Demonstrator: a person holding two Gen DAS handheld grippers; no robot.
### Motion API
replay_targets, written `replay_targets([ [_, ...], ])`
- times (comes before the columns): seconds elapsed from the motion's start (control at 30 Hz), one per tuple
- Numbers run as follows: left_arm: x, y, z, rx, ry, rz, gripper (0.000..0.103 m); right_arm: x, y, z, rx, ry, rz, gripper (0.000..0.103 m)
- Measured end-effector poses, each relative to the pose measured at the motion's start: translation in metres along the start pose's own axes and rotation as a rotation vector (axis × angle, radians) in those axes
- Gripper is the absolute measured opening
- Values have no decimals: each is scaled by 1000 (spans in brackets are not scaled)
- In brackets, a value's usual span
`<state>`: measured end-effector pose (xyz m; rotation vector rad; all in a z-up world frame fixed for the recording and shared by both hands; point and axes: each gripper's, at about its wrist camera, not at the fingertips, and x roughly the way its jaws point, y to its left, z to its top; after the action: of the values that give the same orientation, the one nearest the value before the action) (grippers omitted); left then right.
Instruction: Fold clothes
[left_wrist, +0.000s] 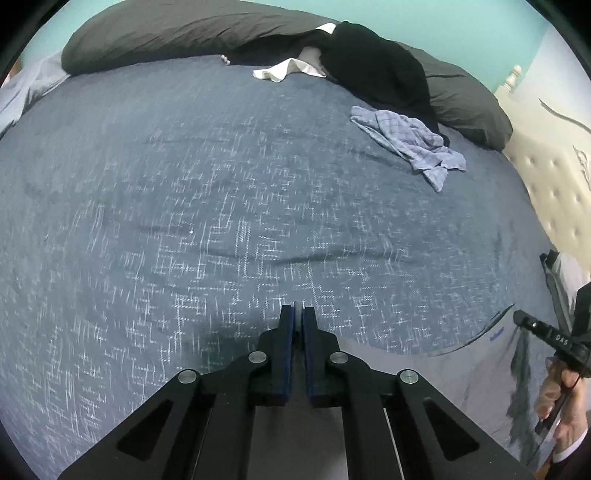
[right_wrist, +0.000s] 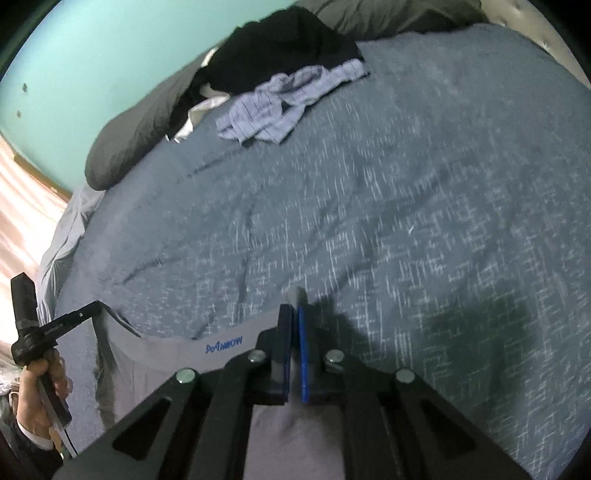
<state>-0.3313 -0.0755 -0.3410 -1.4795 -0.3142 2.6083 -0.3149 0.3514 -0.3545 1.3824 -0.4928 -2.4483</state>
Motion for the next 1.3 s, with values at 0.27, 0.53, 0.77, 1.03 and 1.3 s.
replay_targets([
  [0.27, 24, -4, 3, 39, 44, 4, 5, 9, -8, 5, 33, -13, 6, 3],
  [0.53, 27, 14, 0, -12, 57, -31, 17, 23, -12, 1, 55, 8, -19, 3],
  [0.77, 11, 34, -2, -27, 39, -48, 20, 24, -12, -1, 54, 9, -17, 3],
  [1.03, 22, 29, -13, 36, 80, -52, 20, 24, -12, -1, 63, 12, -15, 3],
  [1.3, 26, 23, -3, 33, 64, -64, 0, 26, -14, -1, 68, 13, -14, 3],
])
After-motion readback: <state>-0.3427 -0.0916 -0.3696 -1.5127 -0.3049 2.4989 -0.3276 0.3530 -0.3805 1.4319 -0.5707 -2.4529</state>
